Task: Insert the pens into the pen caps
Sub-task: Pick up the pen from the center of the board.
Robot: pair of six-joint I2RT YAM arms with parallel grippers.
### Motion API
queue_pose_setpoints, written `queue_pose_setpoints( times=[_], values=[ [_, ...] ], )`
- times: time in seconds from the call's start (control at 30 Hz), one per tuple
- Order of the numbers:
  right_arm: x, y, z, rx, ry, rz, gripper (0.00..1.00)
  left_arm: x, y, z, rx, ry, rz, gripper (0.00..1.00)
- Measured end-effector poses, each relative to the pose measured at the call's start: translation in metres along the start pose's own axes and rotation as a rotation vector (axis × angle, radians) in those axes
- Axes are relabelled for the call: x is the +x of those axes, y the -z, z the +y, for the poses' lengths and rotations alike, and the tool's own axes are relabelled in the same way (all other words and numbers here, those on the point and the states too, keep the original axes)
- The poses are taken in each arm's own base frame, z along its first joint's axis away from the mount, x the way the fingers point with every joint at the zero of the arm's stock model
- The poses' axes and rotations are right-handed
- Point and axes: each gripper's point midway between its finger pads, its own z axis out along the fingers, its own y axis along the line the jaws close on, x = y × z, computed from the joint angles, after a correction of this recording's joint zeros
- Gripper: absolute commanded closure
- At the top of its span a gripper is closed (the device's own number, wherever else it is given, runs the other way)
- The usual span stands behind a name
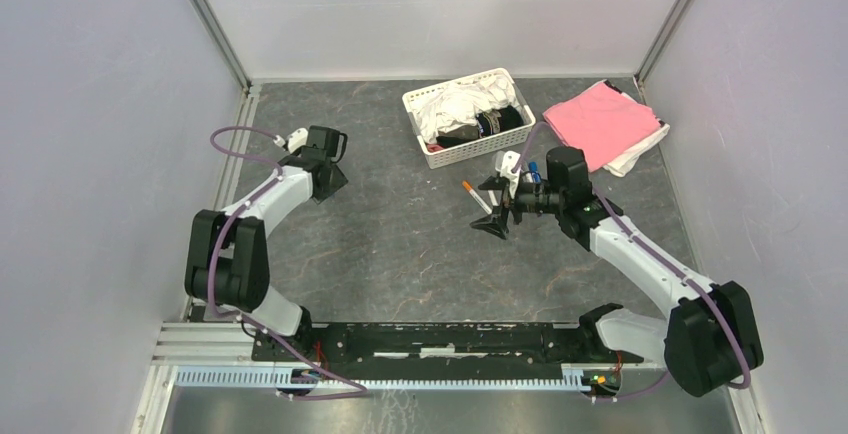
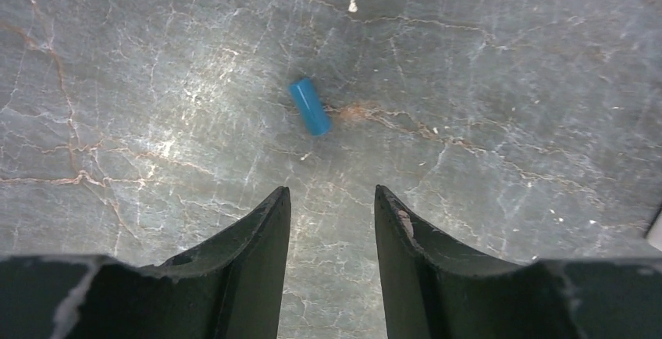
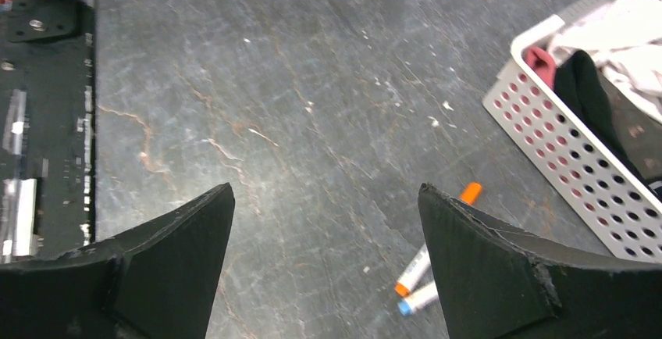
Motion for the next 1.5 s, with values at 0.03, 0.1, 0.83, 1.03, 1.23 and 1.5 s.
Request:
queue_pose_setpoints(
  times=[0.03, 0.1, 0.83, 1.03, 1.23, 1.5],
  values=[
    [0.002, 0.001, -0.003, 0.010, -0.001, 0.012, 0.06, 0.002, -0.002, 0.002, -0.011, -0.004, 0.006, 0.49],
    [0.006, 0.003, -0.011, 0.049, 0.002, 0.036, 0.07, 0.003, -0.003, 0.004, -0.020, -0.010, 0.011, 0.48],
    [0.060, 0.014, -0.064, 0.266, -0.116, 0.221, 0.12, 0.007, -0.042, 0.022, -0.121, -0.004, 0.062, 0.57],
    [0.067, 0.017, -0.068, 0.279, -0.138, 0.237, 0.12, 0.004, -0.052, 0.020, -0.142, -0.009, 0.057, 0.59],
    [0.068, 0.018, -0.069, 0.283, -0.142, 0.239, 0.12, 0.000, -0.062, 0.014, -0.151, -0.012, 0.057, 0.67],
    [0.069, 0.019, -0.072, 0.287, -0.149, 0.241, 0.12, -0.002, -0.065, 0.011, -0.150, -0.010, 0.056, 0.87]
  ],
)
